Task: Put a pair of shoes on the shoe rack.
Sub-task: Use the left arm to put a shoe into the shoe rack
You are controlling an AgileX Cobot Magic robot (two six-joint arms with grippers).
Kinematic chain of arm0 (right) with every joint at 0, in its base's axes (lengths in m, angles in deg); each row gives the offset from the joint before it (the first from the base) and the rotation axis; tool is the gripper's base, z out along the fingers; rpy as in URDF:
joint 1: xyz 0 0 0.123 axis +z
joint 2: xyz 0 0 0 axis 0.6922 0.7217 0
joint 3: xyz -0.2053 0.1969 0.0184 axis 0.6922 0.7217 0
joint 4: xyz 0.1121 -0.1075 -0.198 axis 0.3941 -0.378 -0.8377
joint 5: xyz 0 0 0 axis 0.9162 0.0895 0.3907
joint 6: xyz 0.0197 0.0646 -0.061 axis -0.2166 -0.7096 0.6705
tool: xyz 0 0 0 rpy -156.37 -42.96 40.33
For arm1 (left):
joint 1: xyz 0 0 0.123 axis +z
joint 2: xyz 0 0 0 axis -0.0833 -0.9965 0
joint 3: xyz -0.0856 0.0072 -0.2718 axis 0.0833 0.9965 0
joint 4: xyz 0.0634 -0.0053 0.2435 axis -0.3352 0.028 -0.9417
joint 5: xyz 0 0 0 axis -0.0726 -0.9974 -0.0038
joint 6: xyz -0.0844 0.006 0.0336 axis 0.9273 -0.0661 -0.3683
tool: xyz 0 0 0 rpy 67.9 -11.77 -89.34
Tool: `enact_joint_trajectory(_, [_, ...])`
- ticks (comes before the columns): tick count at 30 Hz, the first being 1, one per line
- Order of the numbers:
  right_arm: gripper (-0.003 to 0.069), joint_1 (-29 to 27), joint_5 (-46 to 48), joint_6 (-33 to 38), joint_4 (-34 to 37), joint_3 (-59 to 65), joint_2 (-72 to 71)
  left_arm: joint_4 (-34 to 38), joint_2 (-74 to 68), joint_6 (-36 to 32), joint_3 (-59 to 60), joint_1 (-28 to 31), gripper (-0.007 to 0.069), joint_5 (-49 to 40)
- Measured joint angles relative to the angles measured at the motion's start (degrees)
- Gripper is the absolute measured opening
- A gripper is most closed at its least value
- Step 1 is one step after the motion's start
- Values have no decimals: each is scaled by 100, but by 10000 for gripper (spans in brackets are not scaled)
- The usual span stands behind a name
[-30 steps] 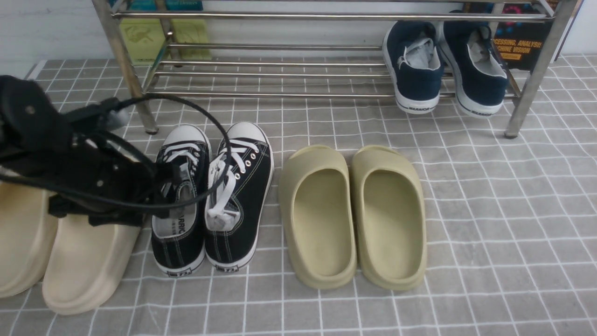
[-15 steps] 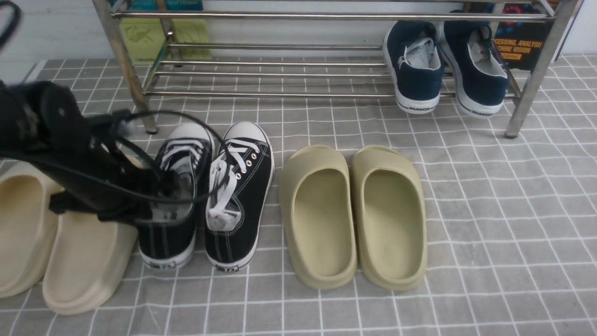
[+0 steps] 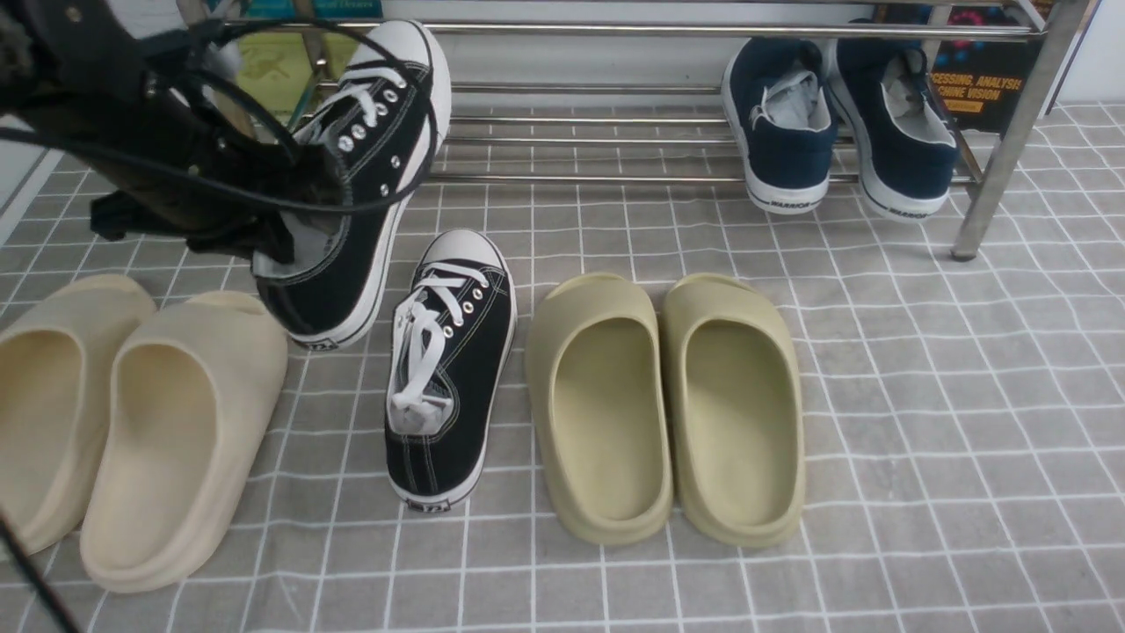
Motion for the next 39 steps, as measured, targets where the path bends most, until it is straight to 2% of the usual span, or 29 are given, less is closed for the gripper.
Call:
enact_joint_trajectory(10, [239,0,0,-5,0,0,0,-215,-1360,-6,-1494,23,-13,-1016])
enact_joint_trajectory(20, [239,0,0,-11,0,0,0,-201,-1493,-147,-1613,29,-13,-1182])
enact_joint_trajectory(39, [239,0,0,-11,0,0,0,-108,-1487,-284,-1740,-12,-13,-2042])
